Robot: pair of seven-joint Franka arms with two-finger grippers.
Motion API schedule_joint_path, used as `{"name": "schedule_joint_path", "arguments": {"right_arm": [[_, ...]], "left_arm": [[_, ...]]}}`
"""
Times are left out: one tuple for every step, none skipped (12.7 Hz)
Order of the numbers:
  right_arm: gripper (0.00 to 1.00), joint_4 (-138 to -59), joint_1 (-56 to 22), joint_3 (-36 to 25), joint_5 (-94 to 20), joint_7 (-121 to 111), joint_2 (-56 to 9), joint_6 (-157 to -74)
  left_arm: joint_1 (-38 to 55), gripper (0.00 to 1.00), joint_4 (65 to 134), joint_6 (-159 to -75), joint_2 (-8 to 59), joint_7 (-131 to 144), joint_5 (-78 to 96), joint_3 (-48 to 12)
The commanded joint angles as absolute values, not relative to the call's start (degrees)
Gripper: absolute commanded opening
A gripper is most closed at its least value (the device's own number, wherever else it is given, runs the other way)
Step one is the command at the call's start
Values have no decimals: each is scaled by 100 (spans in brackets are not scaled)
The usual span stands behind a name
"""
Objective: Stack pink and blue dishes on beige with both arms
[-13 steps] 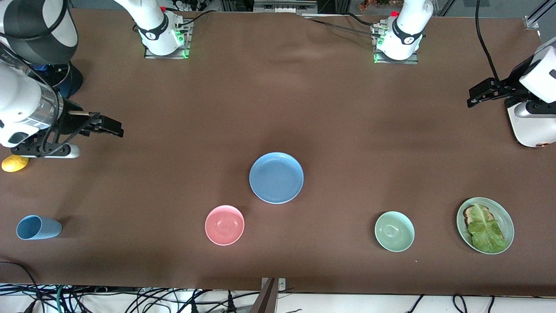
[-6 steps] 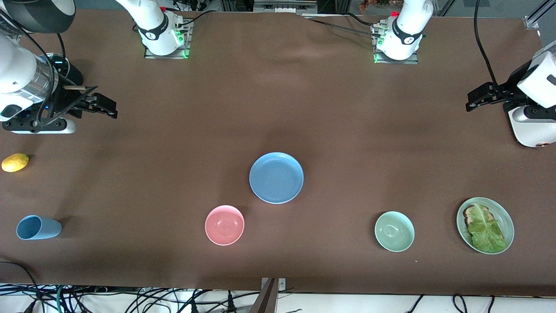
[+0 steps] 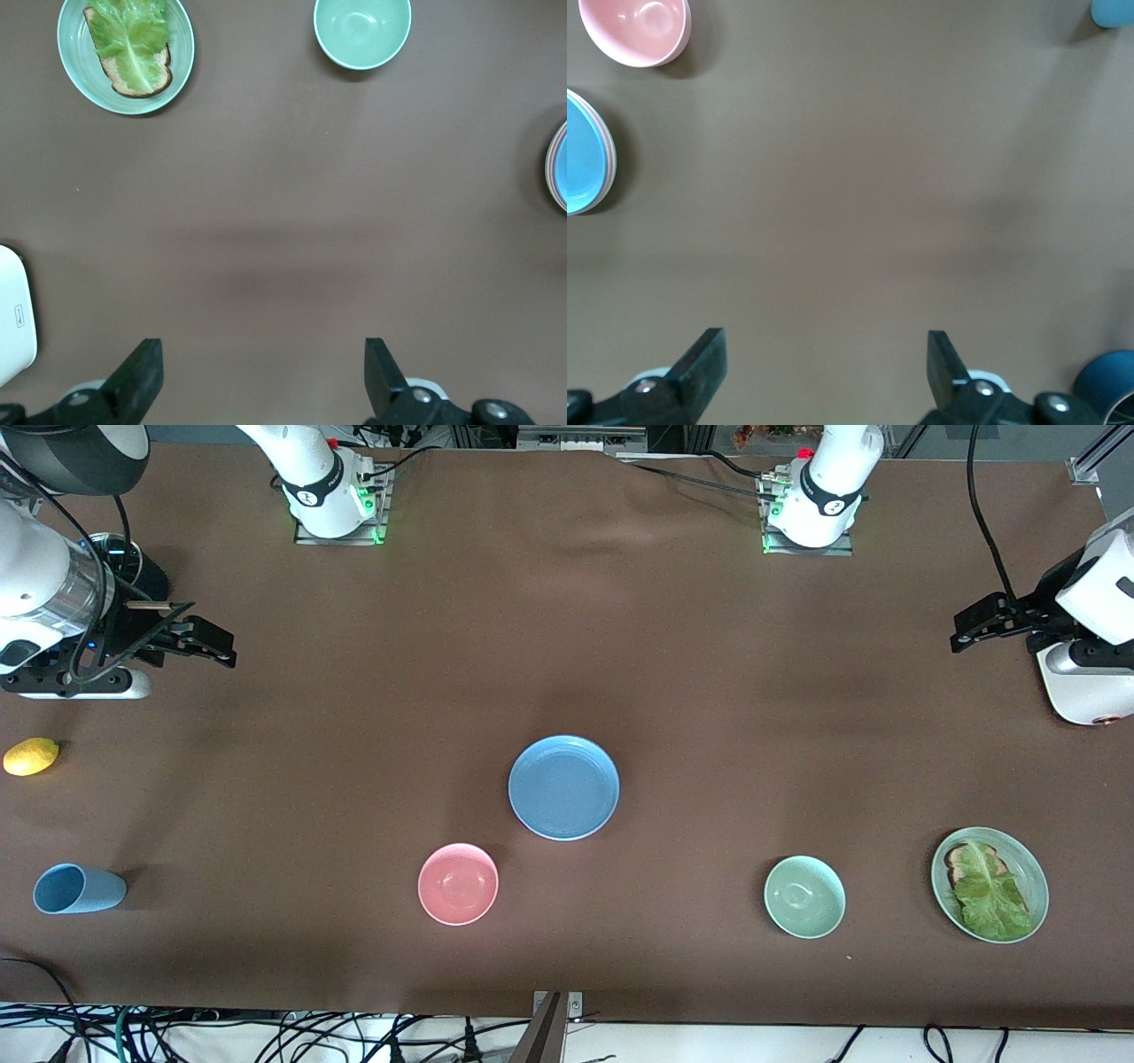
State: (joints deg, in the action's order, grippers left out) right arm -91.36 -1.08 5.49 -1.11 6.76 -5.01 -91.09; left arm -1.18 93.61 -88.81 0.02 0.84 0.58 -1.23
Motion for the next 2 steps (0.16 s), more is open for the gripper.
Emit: {"name": "schedule_joint_path", "arguments": {"right_arm": [[100, -9132, -26, 624, -18, 598, -475, -9088], [100, -9132, -35, 624, -18, 615, -475, -9027]], "left_arm": [[-114, 100, 9185, -8842, 97, 35, 211, -105], [-106, 100, 9185, -8842, 97, 35, 211, -105]]}}
